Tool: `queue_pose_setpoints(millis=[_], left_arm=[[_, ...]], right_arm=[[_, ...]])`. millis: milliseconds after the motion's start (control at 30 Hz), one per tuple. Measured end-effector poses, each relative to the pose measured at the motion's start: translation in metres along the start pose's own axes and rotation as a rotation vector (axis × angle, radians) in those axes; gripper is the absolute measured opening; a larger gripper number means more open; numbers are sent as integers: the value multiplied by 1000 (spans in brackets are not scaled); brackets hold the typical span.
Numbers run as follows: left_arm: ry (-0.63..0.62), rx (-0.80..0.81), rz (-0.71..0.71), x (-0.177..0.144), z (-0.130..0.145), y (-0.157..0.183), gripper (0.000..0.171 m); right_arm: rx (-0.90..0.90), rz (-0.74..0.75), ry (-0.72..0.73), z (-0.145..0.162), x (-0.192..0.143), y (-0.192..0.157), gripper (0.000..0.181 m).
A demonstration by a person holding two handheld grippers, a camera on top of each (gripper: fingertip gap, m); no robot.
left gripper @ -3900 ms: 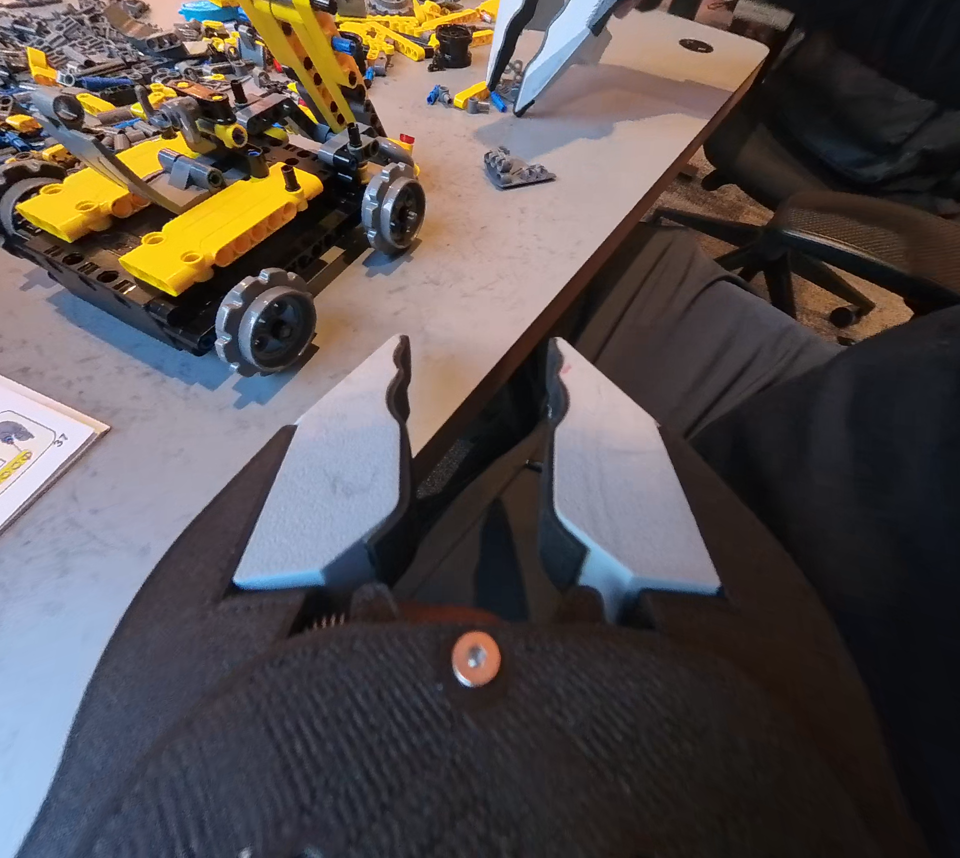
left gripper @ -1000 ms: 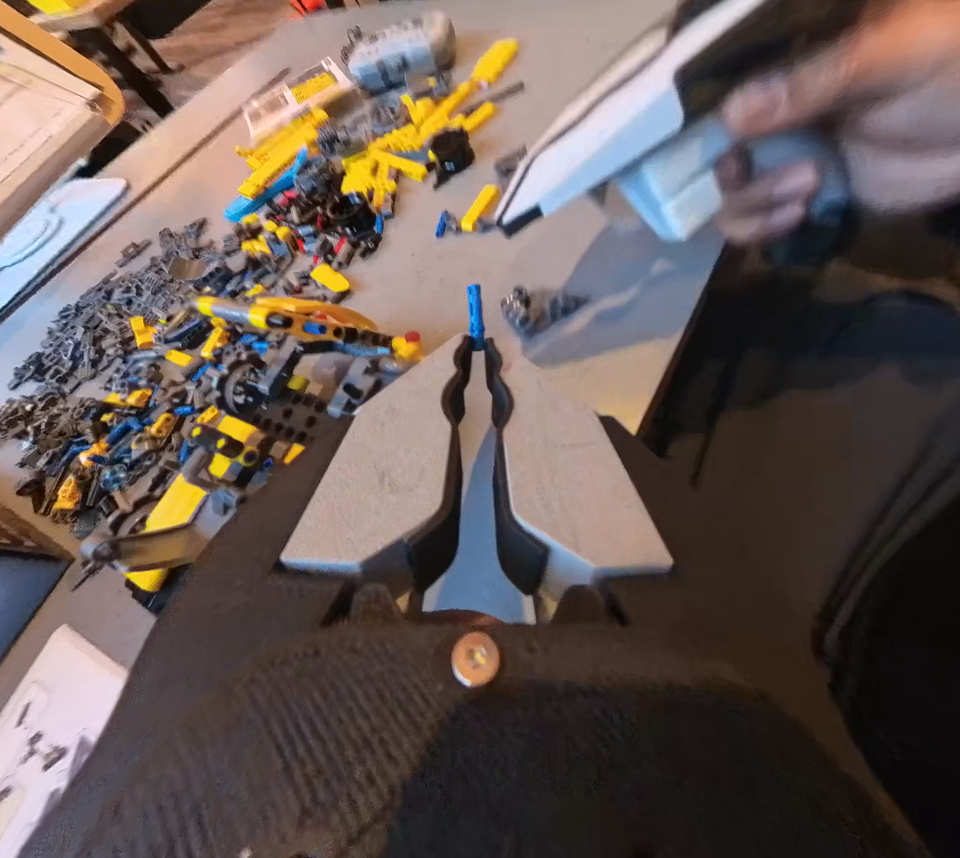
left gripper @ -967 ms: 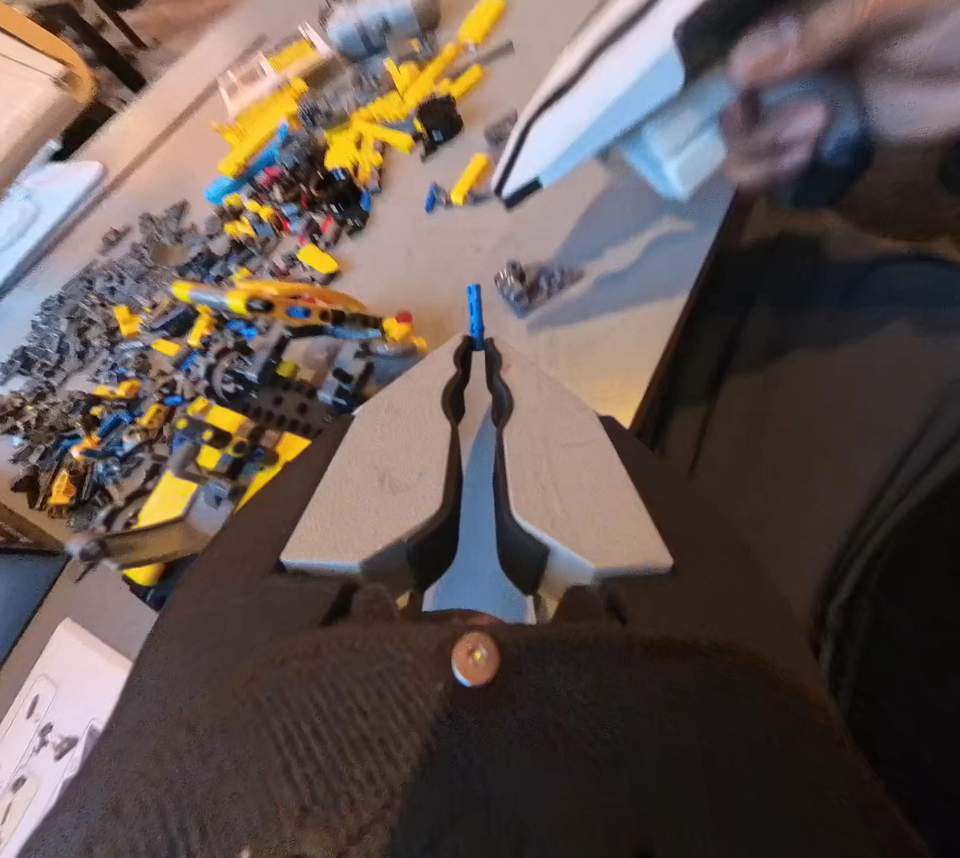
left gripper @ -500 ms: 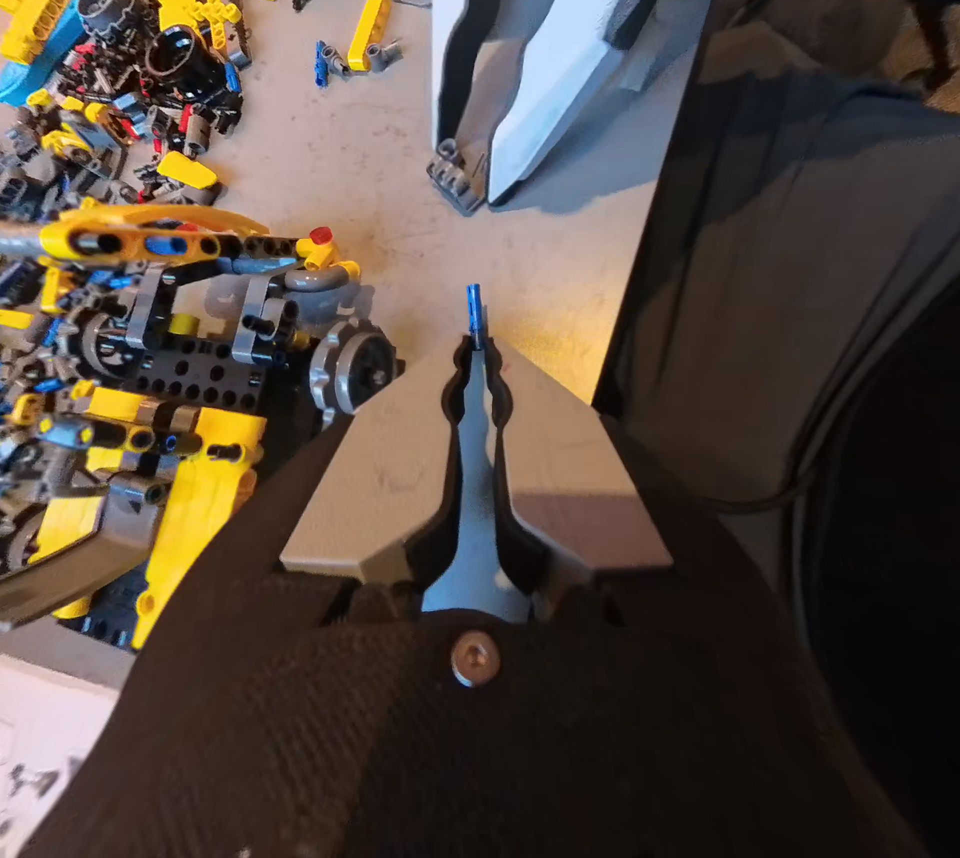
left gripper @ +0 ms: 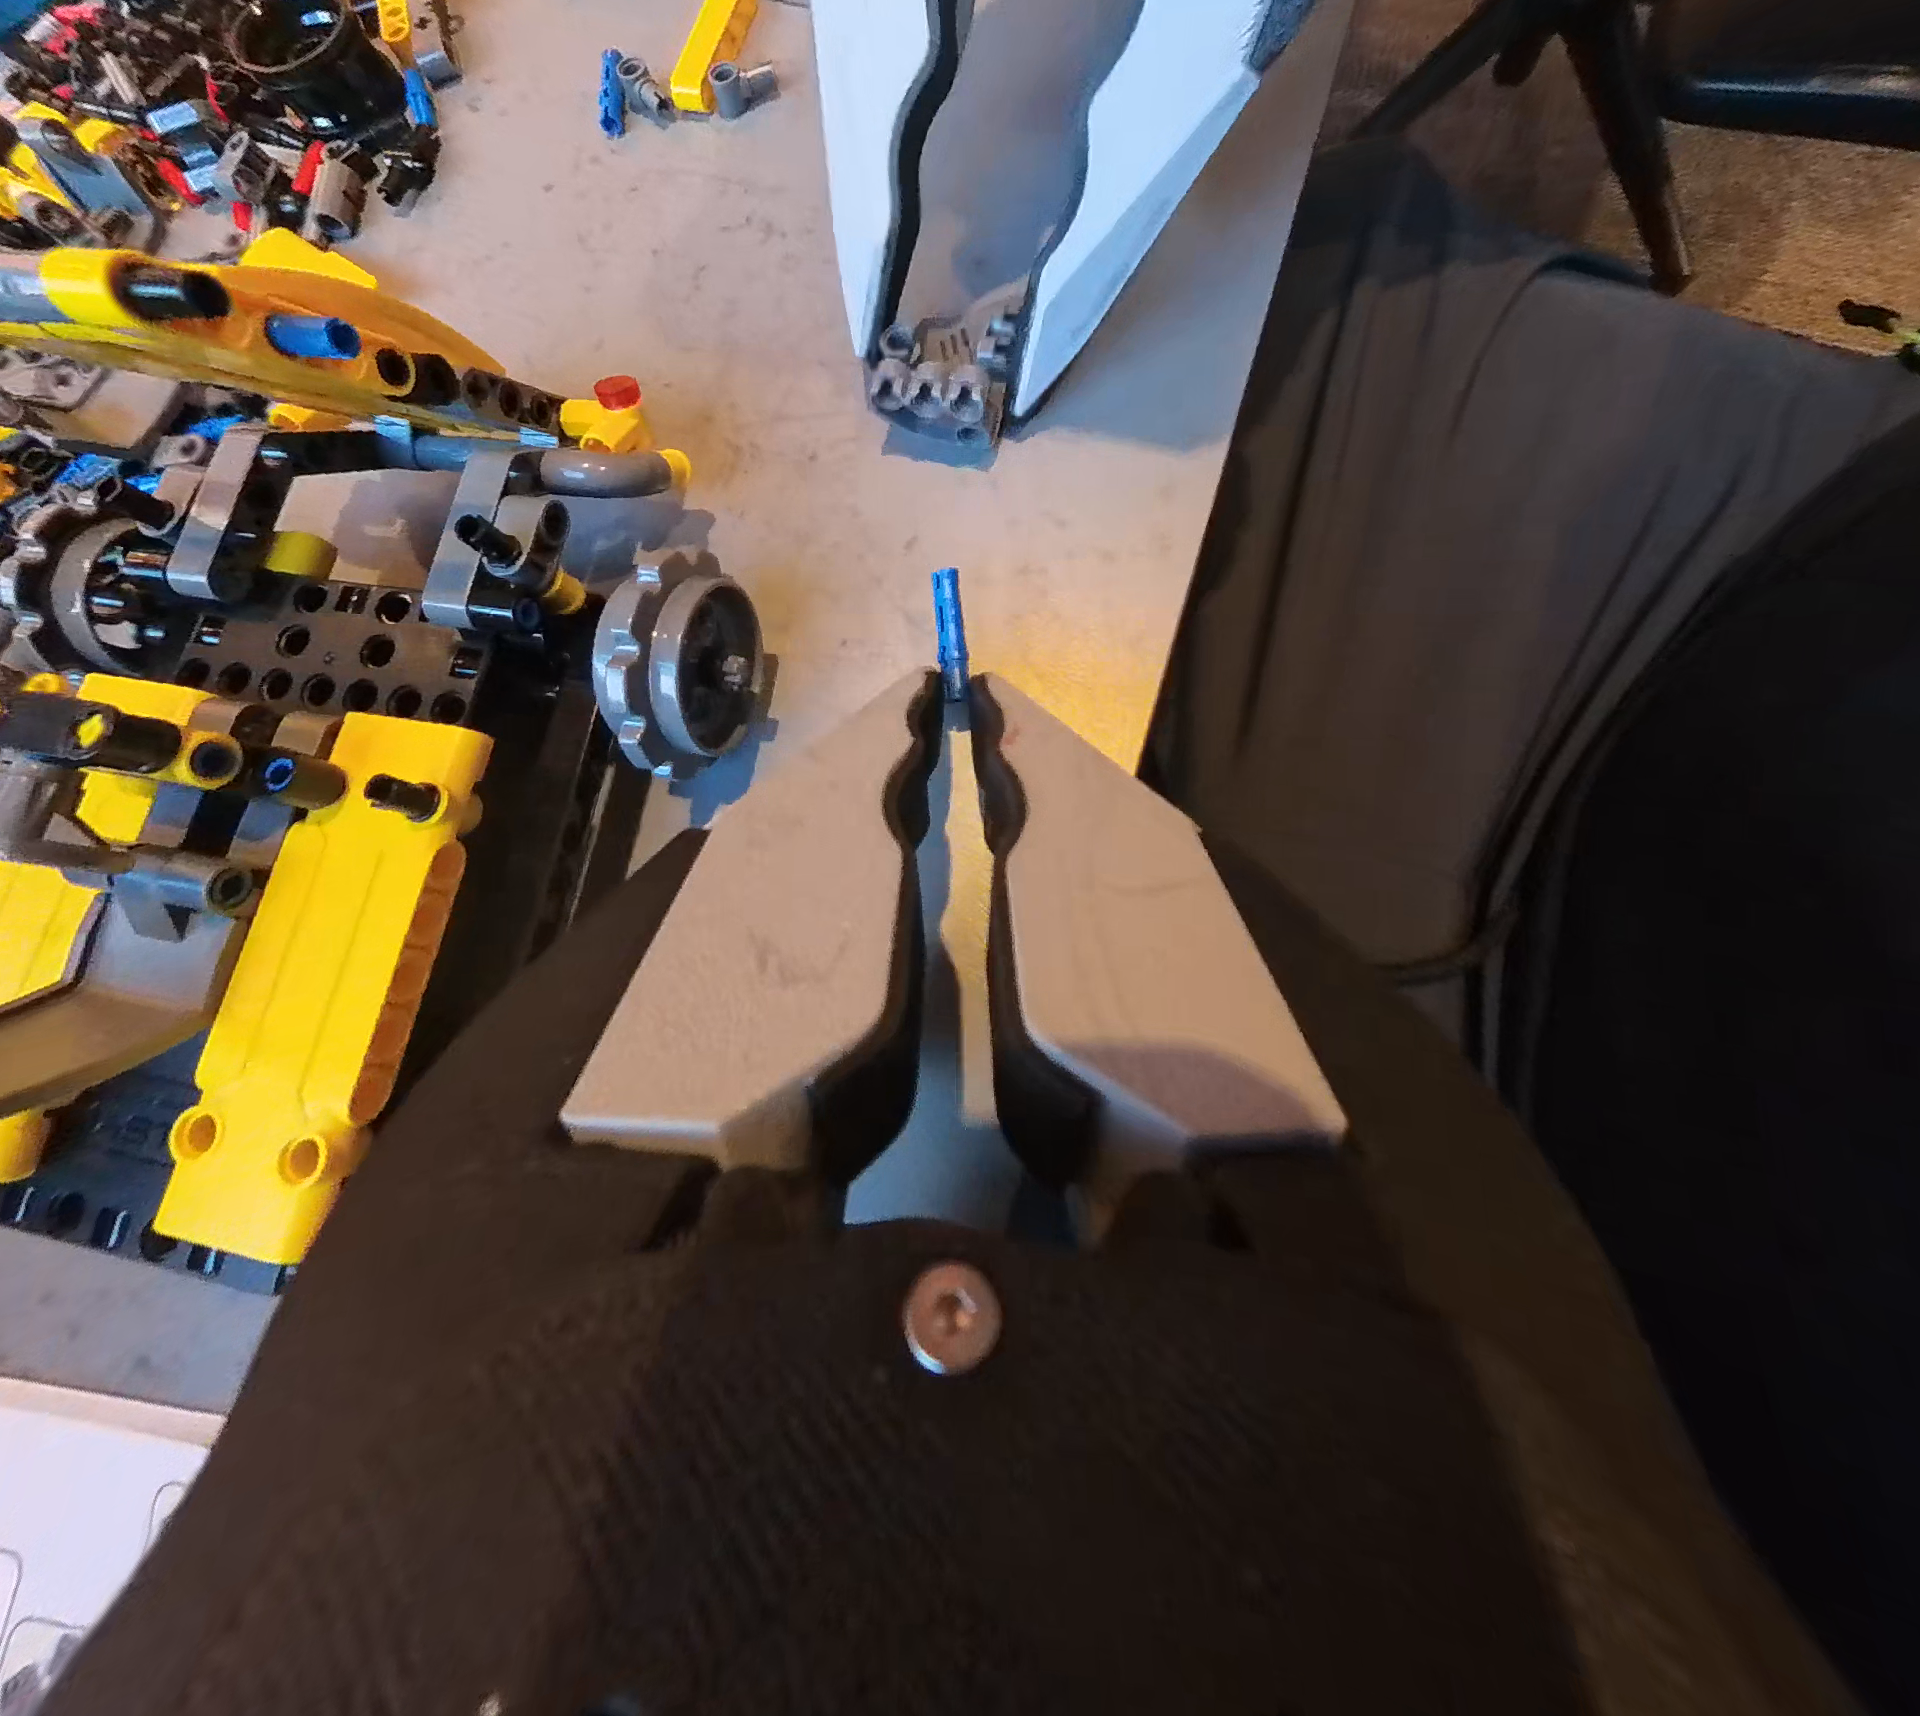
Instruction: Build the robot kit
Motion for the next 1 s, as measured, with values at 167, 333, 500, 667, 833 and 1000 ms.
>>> queue_pose_setpoints(millis=[167, 333, 500, 667, 833, 1000], left_arm=[[8, 19, -19, 1, 0, 2, 3], [8, 18, -21, 1, -1, 2, 3], [8, 17, -34, 3, -3, 4, 3], [10, 22, -36, 3, -3, 6, 3], [13, 16, -33, 3, -3, 6, 3], [14, 4, -23, 3, -3, 5, 3]], right_arm=[[-32, -6, 17, -1, 1, -1, 27], [-11, -22, 7, 0, 2, 1, 28], [-10, -24, 8, 1, 2, 1, 28], [-11, -20, 9, 1, 2, 1, 28], [-4, -24, 12, 1, 3, 1, 28], [-4, -26, 16, 1, 2, 1, 28]])
Point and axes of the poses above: each gripper's, where its closed fingertips meet, x out along the fingers, z out of its underside, y = z × x across the jaws, the point moved 5 cm from there along -x, back along the fingers, and after that the axes turned 1 degree about -z, right-handed, at the moved point
